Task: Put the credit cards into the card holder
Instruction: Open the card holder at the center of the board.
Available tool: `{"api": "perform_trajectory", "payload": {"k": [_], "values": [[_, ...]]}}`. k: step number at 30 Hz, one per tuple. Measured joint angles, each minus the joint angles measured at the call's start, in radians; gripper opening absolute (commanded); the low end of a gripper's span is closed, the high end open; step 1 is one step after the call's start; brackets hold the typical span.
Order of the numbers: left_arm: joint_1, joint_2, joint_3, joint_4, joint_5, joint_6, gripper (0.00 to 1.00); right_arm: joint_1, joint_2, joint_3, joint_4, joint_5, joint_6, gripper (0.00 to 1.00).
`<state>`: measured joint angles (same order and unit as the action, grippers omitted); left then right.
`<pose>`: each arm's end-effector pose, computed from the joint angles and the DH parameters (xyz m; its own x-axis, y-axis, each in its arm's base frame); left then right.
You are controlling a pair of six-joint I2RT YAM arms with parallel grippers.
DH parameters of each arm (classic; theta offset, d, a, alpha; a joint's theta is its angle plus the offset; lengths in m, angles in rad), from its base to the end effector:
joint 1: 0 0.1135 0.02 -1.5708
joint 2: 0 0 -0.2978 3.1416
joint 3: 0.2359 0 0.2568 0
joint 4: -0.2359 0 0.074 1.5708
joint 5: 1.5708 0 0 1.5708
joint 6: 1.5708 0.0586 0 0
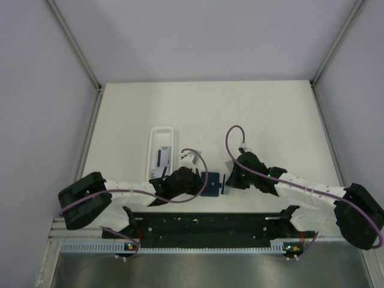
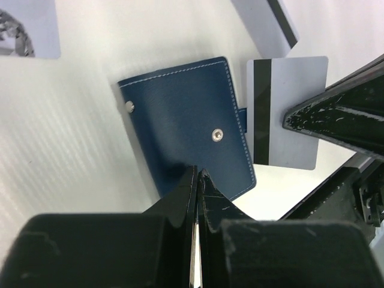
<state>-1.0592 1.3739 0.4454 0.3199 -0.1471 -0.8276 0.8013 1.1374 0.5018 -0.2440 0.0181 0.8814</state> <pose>0.1385 -0.2292 0.1661 -0.7811 -0.0965 -0.6169 0.3377 0.7657 -0.5474 0.1511 0.1544 0.1817 -0.8889 0.1912 -0.4162 -0.0380 0.8748 0.4830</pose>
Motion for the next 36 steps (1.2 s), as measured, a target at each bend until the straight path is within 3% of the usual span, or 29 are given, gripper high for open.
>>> {"api": "perform_trajectory", "payload": {"k": [12, 36], "values": [[0.000, -0.130, -0.059, -0.068, -0.095, -0.004, 0.00, -0.060, -0.006, -0.065, 0.101, -0.119, 0.006, 0.00], [0.001, -0.027, -0.058, -0.059, -0.098, -0.011, 0.00, -0.068, -0.084, -0.083, 0.156, -0.243, 0.012, 0.00]]}}
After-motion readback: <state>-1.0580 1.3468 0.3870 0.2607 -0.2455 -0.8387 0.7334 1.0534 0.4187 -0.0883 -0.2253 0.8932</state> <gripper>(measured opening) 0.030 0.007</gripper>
